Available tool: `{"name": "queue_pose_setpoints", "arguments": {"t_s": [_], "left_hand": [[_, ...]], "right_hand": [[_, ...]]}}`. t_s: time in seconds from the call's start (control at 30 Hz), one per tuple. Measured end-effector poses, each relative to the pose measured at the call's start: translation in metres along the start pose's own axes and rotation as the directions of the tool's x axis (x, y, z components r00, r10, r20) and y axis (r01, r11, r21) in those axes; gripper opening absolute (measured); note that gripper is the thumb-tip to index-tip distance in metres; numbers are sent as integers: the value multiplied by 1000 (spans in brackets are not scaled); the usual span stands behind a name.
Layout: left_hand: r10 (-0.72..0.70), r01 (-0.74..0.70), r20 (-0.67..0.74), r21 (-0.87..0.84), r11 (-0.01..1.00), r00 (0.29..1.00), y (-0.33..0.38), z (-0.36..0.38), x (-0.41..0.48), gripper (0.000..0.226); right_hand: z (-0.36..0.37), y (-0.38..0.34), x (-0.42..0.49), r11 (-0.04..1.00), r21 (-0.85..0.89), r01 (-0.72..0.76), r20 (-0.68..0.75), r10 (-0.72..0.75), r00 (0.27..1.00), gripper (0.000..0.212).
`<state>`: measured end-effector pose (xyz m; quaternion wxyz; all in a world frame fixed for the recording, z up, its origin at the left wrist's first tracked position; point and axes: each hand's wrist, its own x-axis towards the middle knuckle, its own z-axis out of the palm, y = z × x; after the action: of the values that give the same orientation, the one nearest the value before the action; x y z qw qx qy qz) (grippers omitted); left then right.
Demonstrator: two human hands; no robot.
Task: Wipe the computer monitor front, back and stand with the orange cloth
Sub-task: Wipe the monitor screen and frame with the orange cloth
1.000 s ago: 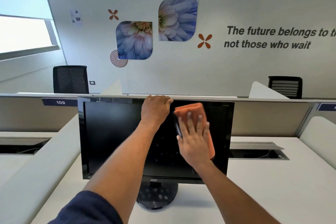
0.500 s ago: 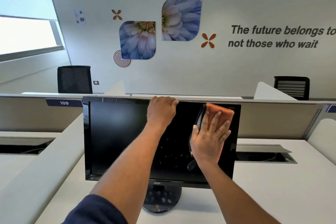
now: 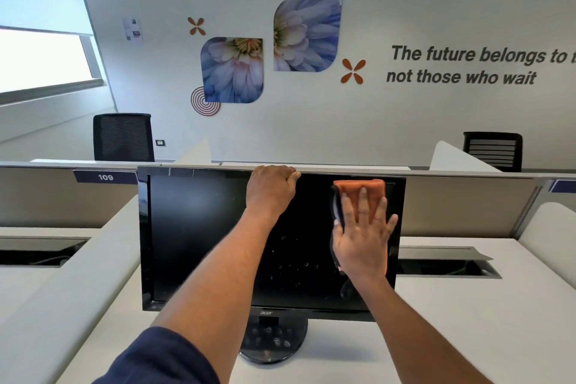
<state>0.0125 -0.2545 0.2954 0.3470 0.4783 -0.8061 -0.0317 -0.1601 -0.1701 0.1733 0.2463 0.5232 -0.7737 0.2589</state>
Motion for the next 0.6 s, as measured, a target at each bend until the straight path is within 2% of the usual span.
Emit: {"name": "queue_pose_setpoints", "arguments": {"t_s": [0.1,0.23,0.33,0.43,0.6], "left_hand": [[2,-1,5,-4,1000,1000,-1,1,1,35],[6,-6,4,-2,1000,1000,1,3,0,34],[10,-10,-7,-10,1000,1000,2,5,0,34],[5,-5,-18,-27,1000,1000,-1,8,3,33],[19,-19,-17,-24,1000,1000,0,10,2,33]], "right_hand": [[1,18,4,990,59,-130,-16,131,991,70],[0,23,1,982,109,-154,-50,160,986,74],[4,20,-15,977,126,-172,-46,179,983,69],[26,20,-58,988,92,-125,11,125,992,59],[49,24,-110,992,81,-99,157,86,984,60]]}}
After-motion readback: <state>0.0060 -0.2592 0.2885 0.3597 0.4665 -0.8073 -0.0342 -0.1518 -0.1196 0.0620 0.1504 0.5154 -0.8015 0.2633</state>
